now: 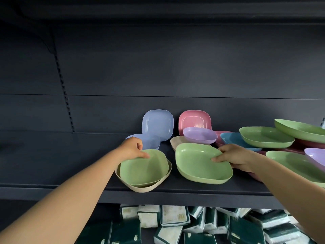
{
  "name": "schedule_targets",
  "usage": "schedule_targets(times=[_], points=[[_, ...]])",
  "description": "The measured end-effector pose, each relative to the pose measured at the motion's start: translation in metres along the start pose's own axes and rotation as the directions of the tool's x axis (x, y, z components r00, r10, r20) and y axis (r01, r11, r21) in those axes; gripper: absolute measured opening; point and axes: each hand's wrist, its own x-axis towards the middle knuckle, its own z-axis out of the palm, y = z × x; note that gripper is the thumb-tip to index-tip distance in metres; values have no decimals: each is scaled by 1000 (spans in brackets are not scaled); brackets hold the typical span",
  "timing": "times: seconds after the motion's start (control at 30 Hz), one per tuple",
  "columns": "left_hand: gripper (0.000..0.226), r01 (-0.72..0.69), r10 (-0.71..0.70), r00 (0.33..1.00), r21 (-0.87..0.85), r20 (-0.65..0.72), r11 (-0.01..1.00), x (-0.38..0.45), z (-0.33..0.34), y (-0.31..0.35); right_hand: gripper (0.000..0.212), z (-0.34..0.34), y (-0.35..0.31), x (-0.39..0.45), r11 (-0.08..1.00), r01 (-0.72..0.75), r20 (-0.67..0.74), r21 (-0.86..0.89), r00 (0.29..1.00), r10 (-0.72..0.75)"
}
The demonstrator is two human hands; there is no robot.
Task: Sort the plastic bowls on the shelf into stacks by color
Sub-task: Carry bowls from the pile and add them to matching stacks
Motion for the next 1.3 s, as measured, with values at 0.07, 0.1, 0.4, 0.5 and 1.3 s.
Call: schedule_targets(times=[0.07,0.1,0.4,0.5,1.3], points=[[43,-1,0,999,-18,-34,1000,-1,-3,-1,17,0,-3,-1,1000,10,-15,21,1000,-10],[43,-5,4,999,-25,-53,1000,-2,-6,-2,17,0,-4,-1,999,17,-24,33,1000,-16],[25,69,-161,958,-353,-237,933,-23,-41,-13,30,20,-42,-1,964,115,-37,241,993,-110],[14,135,-290,939,-577,-184,805,-38,-60,-29,22,49,-73,-3,950,129,-39,283,992,-124],[22,52,-596,734,-849,-325,526,-222,-380,-442,21,558,-360,-27,841,313,69,441,923,-379]])
